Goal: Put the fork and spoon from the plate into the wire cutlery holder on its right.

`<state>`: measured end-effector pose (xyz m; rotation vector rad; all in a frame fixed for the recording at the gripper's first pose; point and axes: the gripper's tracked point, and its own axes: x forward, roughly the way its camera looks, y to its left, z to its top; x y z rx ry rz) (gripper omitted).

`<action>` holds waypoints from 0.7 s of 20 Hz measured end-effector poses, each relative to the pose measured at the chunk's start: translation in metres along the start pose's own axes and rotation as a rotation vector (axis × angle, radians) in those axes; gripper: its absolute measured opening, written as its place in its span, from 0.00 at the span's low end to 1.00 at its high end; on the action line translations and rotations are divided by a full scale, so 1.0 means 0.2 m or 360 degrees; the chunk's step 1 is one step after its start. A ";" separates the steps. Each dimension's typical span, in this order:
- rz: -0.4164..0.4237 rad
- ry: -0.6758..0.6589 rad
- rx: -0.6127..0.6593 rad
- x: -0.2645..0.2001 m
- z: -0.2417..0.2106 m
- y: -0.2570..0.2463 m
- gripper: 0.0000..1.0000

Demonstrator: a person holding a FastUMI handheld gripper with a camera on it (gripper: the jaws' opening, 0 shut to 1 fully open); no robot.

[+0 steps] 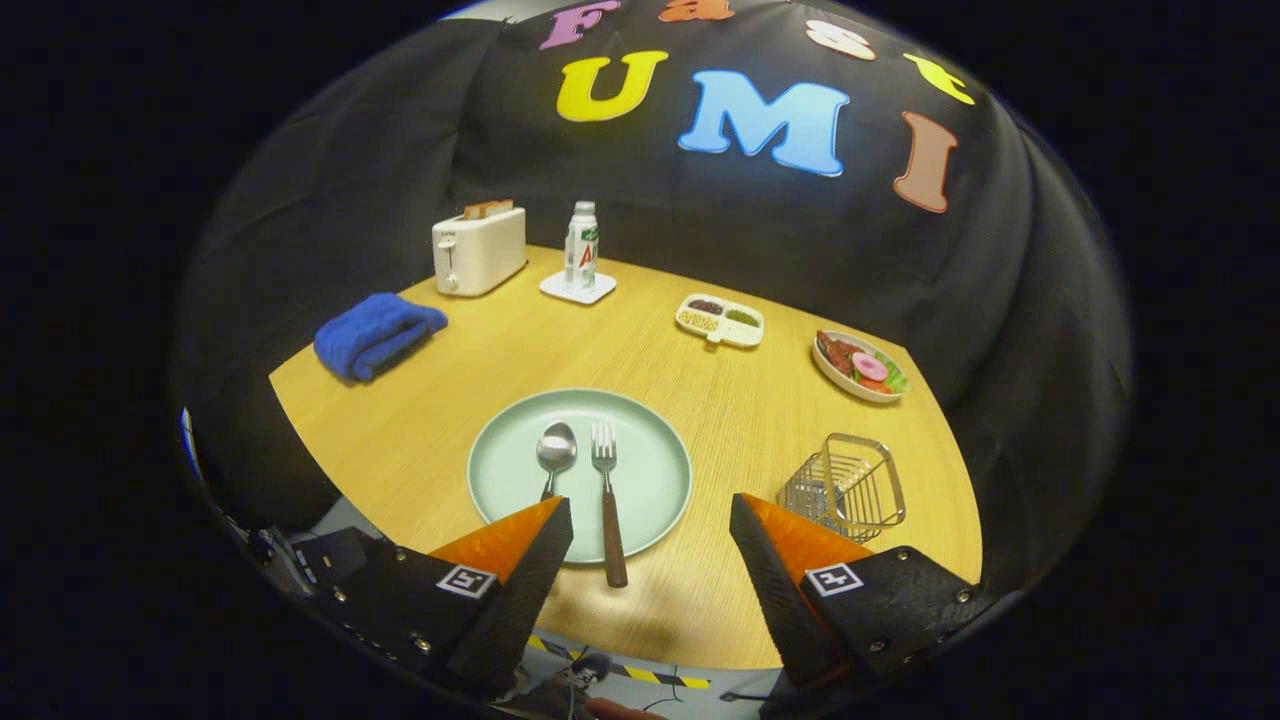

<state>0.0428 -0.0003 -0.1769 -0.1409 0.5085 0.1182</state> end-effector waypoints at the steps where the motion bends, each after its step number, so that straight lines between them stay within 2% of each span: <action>1: 0.0019 0.0053 -0.0019 0.02 -0.04 0.00 0.95; 5: 0.0062 0.0197 -0.0142 0.10 -0.16 -0.02 0.93; 7: 0.0084 0.0249 -0.0191 0.14 -0.20 -0.01 0.86; 11: 0.0097 0.0322 -0.0276 0.18 -0.24 0.01 0.86; 14: 0.0164 0.0372 -0.0250 0.22 -0.27 0.04 0.64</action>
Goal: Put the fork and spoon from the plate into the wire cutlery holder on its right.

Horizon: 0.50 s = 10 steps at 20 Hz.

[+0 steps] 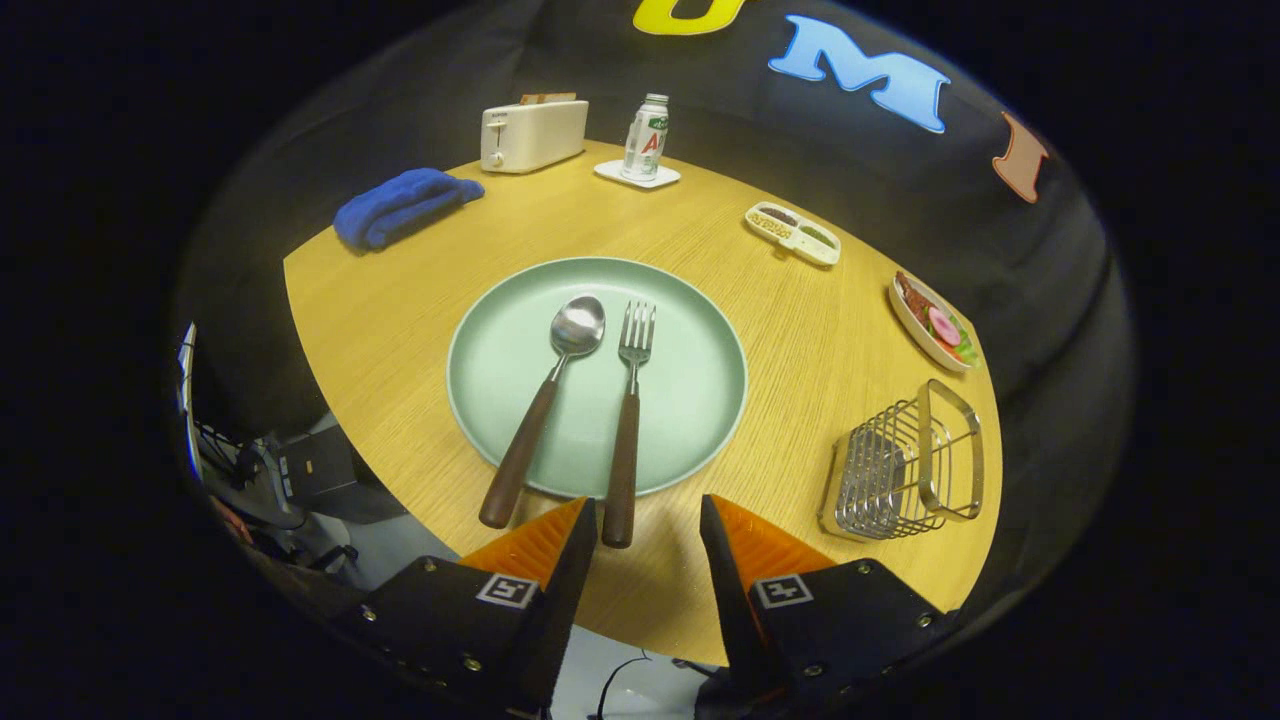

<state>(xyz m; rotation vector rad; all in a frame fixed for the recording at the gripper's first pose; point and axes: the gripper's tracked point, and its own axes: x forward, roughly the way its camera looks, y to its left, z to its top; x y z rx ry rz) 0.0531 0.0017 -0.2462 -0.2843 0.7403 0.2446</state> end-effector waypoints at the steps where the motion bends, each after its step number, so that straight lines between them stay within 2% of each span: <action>1: 0.0032 -0.0020 -0.0009 0.00 0.01 0.01 0.64; 2: 0.0024 -0.0023 -0.0030 0.01 0.02 0.01 0.63; 4: 0.0059 -0.0014 -0.0046 0.02 0.02 0.03 0.22; 7: 0.0052 -0.0050 -0.0060 -0.05 0.05 -0.01 0.22; 8: 0.0046 -0.0019 -0.0049 0.04 0.02 -0.01 0.09; 10: 0.0058 -0.0024 0.0000 0.00 0.03 0.00 0.09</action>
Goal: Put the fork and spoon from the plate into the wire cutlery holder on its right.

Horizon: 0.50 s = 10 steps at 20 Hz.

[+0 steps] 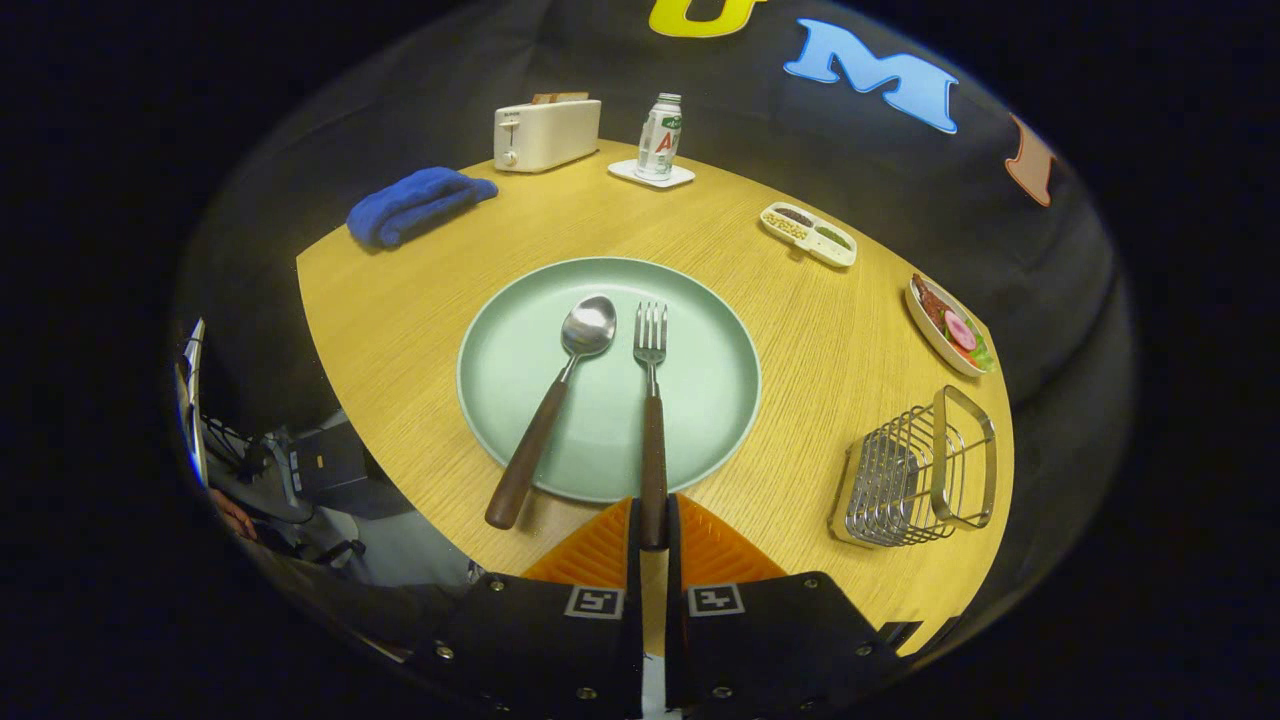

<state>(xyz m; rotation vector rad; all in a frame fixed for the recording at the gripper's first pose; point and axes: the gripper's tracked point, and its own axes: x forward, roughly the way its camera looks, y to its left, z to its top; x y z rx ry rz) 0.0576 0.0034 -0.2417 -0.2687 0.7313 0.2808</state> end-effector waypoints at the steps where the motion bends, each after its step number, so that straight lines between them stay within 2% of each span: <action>1: 0.0010 -0.0002 0.0025 -0.02 0.01 0.00 0.09; 2: -0.0008 -0.0020 0.0054 -0.04 0.02 -0.02 0.09; 3: 0.0005 -0.0002 0.0073 -0.07 0.03 -0.02 0.02; 6: 0.0087 0.0056 0.0145 -0.10 0.05 -0.01 0.02; 10: 0.0115 0.0099 0.0092 -0.26 0.10 -0.06 0.02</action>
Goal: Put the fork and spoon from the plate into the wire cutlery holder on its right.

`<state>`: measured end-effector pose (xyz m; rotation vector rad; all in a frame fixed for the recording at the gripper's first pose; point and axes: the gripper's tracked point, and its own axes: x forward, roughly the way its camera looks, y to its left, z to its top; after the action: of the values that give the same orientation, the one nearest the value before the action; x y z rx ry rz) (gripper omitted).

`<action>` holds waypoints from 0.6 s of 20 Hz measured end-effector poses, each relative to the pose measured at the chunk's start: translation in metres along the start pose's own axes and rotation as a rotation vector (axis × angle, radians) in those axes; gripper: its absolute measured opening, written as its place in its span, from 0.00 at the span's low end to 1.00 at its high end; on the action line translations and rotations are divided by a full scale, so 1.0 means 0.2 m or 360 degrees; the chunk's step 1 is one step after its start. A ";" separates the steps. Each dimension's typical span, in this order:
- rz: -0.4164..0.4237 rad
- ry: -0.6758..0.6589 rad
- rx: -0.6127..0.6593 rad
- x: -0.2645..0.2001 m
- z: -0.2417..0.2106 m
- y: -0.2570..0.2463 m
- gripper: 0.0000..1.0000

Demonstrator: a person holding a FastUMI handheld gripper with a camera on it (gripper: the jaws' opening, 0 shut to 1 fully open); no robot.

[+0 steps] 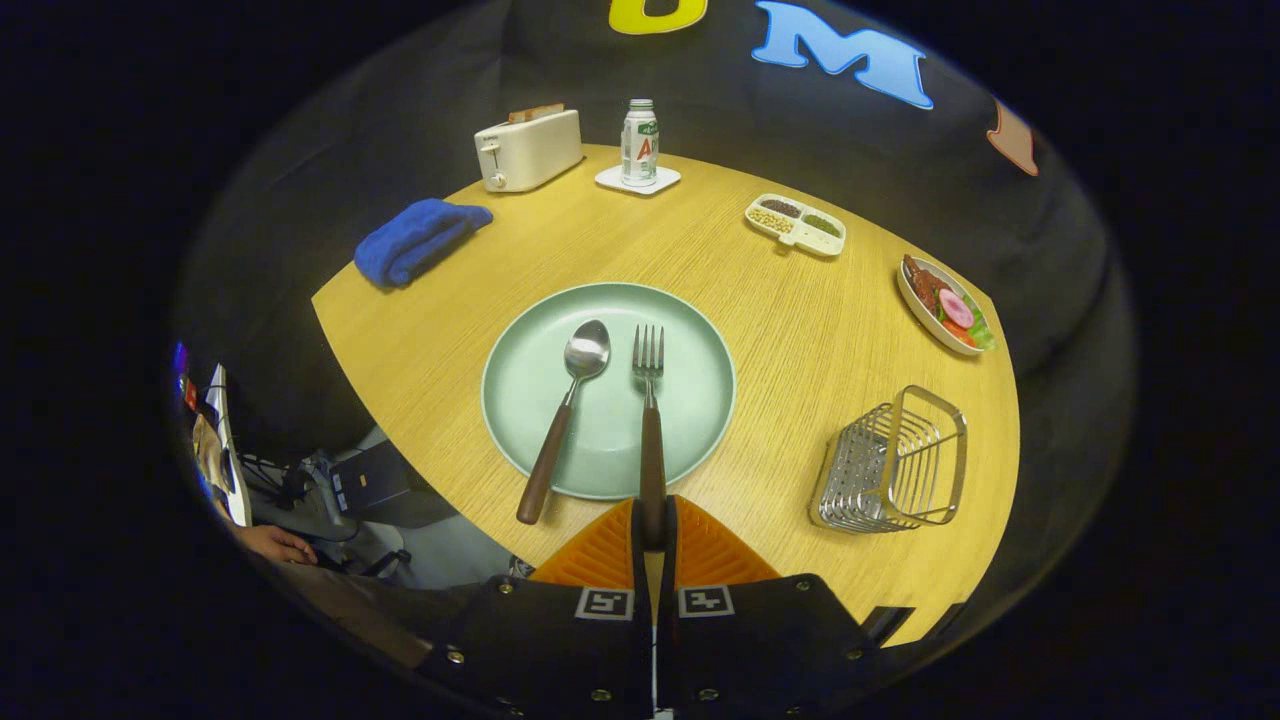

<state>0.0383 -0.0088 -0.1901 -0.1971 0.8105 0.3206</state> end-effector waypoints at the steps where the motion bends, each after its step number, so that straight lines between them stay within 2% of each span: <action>1: 0.0007 0.0026 -0.0018 -0.04 0.00 -0.01 0.02; 7: 0.0043 0.0178 -0.0007 -0.30 -0.02 -0.10 0.02; 12: 0.0040 0.0227 0.0098 -0.51 -0.01 -0.25 0.02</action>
<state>-0.0113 -0.0764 -0.1129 -0.1531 0.9631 0.3072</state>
